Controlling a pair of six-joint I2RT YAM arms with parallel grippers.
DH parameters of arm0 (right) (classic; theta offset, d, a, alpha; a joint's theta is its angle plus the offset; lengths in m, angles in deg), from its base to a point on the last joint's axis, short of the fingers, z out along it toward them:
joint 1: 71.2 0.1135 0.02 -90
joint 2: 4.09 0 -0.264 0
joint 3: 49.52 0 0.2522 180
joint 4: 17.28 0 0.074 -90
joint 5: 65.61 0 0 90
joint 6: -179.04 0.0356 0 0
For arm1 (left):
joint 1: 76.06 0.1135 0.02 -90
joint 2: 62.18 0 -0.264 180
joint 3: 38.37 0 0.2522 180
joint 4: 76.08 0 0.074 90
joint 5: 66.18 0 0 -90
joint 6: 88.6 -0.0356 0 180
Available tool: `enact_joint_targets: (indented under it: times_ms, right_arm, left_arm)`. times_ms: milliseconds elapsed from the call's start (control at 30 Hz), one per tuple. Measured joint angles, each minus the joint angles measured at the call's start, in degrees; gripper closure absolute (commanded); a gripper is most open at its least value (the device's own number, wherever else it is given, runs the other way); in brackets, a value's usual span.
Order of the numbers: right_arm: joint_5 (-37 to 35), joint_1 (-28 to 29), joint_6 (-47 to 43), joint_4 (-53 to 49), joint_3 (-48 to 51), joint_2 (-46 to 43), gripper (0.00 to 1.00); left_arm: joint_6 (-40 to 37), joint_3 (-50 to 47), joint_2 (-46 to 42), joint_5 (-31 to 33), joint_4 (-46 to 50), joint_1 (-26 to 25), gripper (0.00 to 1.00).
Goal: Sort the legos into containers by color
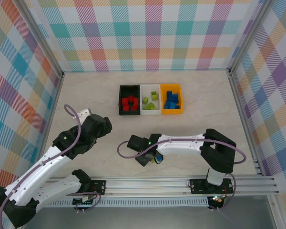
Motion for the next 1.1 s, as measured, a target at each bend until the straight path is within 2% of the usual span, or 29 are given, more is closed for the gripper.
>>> enact_joint_targets:
  times_ms: [133,233,433,667,767,900,1000,1100]
  right_arm:
    - [0.0,0.0,0.1,-0.2,0.0,0.5,0.46]
    - [-0.1,0.0,-0.2,-0.2,0.0,0.6,0.55]
    - [-1.4,0.0,0.2,0.1,0.0,0.6,0.66]
    - [-1.7,-1.9,0.1,1.2,0.0,-1.6,0.68]
    - [-1.9,-4.2,0.0,1.5,-0.7,-5.8,0.68]
    - [-0.8,-10.9,-1.1,3.0,-7.4,-8.4,0.68]
    - [0.5,-16.3,-2.1,4.9,-15.3,-6.5,0.68]
    - [1.8,-20.8,-2.6,6.8,-25.8,0.1,0.67]
  left_arm:
    - [-0.4,2.4,-2.0,1.3,1.1,0.3,0.00]
    - [-0.6,3.4,-3.0,1.9,1.1,0.4,0.00]
    - [-1.0,3.6,-2.6,2.1,1.4,0.4,0.00]
    - [-1.5,3.6,-1.8,2.1,1.4,0.6,0.00]
    - [-1.5,3.6,-1.7,2.0,1.4,0.6,0.00]
    - [-1.5,3.3,-1.6,1.4,1.3,0.6,0.00]
    - [-1.7,2.1,-1.1,0.3,0.5,0.6,0.00]
    - [-2.0,0.5,0.2,-1.5,-0.4,0.7,0.00]
